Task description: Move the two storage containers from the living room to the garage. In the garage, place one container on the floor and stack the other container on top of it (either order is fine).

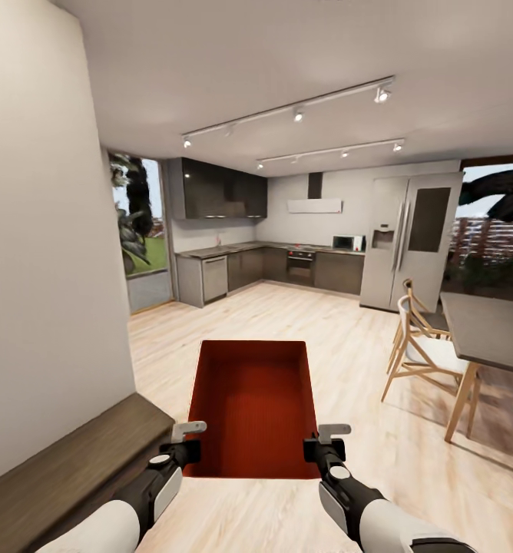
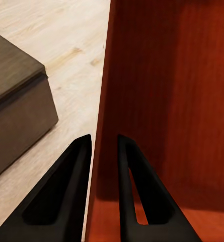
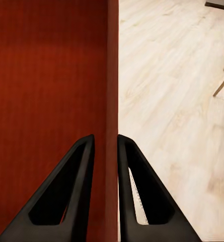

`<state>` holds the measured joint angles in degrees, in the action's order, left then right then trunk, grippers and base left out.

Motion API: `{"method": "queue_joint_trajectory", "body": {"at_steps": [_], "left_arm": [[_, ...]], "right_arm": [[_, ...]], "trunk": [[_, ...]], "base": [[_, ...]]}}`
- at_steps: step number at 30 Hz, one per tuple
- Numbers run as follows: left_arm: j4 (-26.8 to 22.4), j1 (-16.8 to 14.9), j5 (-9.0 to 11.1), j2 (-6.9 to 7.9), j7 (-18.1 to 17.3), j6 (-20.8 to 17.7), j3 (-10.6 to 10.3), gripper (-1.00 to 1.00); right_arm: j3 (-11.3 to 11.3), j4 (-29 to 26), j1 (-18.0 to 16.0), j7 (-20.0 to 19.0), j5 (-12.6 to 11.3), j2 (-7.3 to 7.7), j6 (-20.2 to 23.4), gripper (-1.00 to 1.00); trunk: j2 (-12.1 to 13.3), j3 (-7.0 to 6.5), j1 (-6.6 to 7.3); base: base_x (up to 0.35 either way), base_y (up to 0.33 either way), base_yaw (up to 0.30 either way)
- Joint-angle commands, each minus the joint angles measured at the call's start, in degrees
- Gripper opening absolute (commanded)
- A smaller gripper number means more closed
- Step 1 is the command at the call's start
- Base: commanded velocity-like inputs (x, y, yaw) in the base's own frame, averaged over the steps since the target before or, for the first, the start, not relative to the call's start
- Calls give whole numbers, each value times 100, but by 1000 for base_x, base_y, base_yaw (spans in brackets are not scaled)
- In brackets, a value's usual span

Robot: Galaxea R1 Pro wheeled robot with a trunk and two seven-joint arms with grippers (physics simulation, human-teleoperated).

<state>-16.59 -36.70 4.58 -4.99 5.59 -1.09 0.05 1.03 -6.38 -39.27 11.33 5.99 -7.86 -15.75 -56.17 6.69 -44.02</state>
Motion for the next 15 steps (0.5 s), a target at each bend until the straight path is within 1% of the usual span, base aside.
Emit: {"method": "queue_joint_trajectory", "body": {"at_steps": [1, 15], "left_arm": [[-2, 4, -1, 34, 179, -14, 22, -100], [-10, 5, -1, 34, 179, -14, 20, -100]], "right_arm": [[354, -82, -10, 9, 139, -5, 11, -100], [354, -82, -10, 9, 139, -5, 11, -100]], "trunk": [[-7, 9, -1], [-7, 9, -1]], "base": [[0, 0, -261], [0, 0, -261]]}}
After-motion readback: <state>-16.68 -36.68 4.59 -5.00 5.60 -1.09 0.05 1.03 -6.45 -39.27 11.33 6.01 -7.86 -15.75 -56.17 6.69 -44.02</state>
